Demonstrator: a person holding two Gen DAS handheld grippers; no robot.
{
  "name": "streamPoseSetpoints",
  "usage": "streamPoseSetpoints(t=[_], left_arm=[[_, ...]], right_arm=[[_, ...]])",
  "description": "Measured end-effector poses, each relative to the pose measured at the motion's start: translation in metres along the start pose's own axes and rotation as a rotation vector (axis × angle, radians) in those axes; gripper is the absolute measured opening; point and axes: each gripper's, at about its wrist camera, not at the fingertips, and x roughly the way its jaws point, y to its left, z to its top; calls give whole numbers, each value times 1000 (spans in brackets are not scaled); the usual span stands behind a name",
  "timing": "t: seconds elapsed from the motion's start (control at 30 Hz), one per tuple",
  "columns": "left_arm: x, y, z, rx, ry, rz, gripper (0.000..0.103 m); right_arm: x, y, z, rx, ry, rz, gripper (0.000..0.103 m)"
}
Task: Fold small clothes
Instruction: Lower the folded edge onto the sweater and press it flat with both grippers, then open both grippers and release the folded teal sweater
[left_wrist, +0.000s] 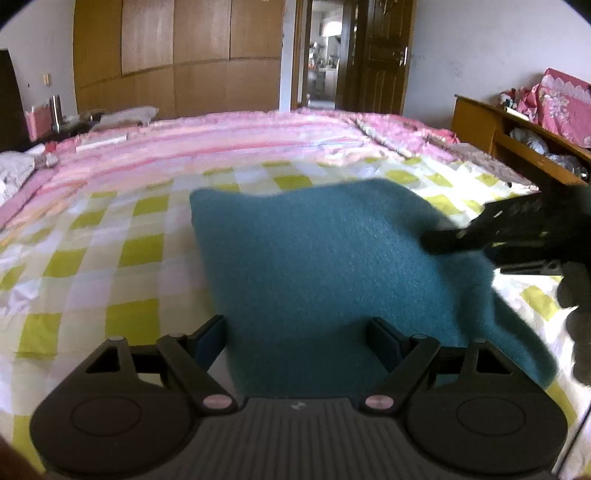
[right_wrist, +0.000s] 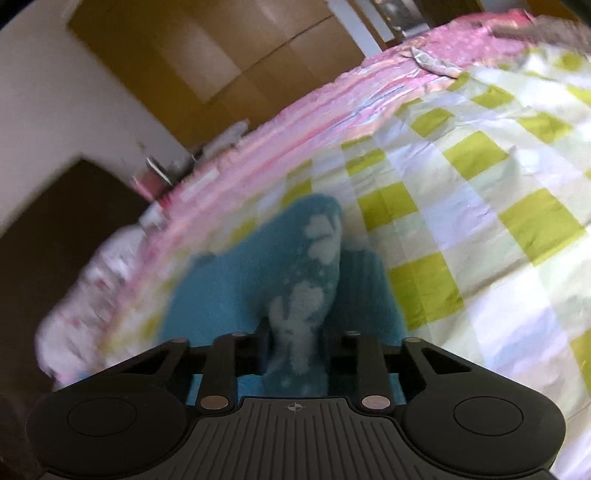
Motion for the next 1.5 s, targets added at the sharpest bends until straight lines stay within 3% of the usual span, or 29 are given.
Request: streamPoseSetpoints(t=[0.1, 0.2, 0.33, 0.4, 0.57, 0.73, 0.83, 0.97, 1.2, 1.5], left_arm=[[-9, -10, 0, 58, -63, -4, 87], [6, -18, -4, 74, -14, -7, 87], [8, -20, -5, 50, -5, 1, 88], [7, -19, -4, 40, 3, 4, 88], [1, -18, -3, 4, 7, 18, 87], [1, -18, -4, -45, 51, 38, 87], [1, -20, -5, -59, 75, 51, 87], [-3, -25, -5, -61, 91, 71, 87], [-10, -27, -5, -69, 101, 79, 87], [-19, -31, -10, -68, 114, 91, 88]], right_arm=[[-24, -2, 3, 12, -99, 58, 21], [3, -33, -5, 125, -44, -36, 21], [0, -36, -9, 143, -63, -28, 22], [-2, -25, -9, 81, -61, -64, 30], [-34, 17, -21, -128, -118, -146, 30], [-42, 43, -49, -339, -89, -229, 30], [-30, 33, -48, -331, -48, -310, 29], [-24, 29, -44, -287, -40, -321, 29], [-45, 47, -50, -343, -101, -372, 29], [-38, 42, -54, -350, -56, -448, 29]])
